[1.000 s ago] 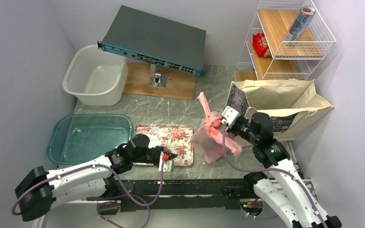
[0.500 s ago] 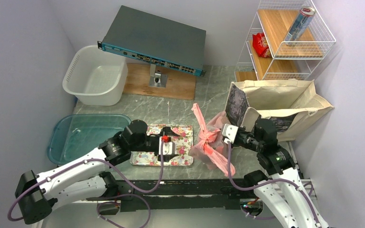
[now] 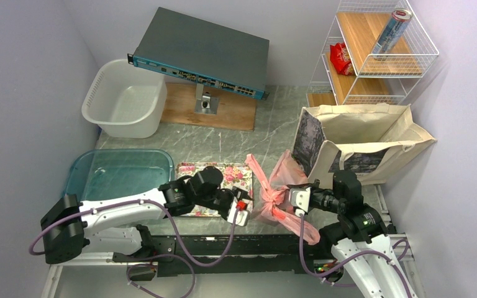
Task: Untie the knot of the grocery bags and take out the mixed food
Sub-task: Untie the takeout bag at the center of the board.
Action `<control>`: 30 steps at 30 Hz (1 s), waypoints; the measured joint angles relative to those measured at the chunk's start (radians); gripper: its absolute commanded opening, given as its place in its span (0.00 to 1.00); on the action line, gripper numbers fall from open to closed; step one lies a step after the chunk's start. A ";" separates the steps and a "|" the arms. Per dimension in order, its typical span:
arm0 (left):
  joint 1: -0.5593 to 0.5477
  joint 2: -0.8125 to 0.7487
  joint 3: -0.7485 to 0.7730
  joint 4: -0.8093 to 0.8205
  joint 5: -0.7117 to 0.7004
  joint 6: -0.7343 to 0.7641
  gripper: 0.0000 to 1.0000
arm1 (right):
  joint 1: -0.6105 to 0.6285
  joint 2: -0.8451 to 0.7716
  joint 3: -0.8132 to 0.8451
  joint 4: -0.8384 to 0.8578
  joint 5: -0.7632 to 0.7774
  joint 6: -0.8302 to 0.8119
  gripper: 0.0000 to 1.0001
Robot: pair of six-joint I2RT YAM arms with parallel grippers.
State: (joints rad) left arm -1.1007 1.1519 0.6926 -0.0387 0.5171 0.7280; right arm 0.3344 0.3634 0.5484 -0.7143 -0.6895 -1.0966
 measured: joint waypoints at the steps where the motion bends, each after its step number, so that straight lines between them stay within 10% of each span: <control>1: -0.013 0.014 0.006 0.012 -0.010 0.006 0.66 | 0.000 -0.002 0.000 -0.004 0.000 -0.007 0.00; 13: -0.049 0.175 0.212 0.057 -0.072 0.009 0.46 | 0.000 -0.023 -0.006 -0.034 0.000 -0.035 0.00; 22: -0.076 0.235 0.216 0.018 -0.035 0.047 0.75 | 0.000 -0.037 -0.011 -0.035 0.017 0.001 0.00; 30: -0.095 0.246 0.174 0.101 -0.093 0.071 0.23 | 0.000 -0.042 -0.018 -0.034 0.031 0.041 0.00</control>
State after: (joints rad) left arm -1.1957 1.3979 0.8661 0.0628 0.4240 0.7994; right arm 0.3347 0.3210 0.5308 -0.7479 -0.6590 -1.0554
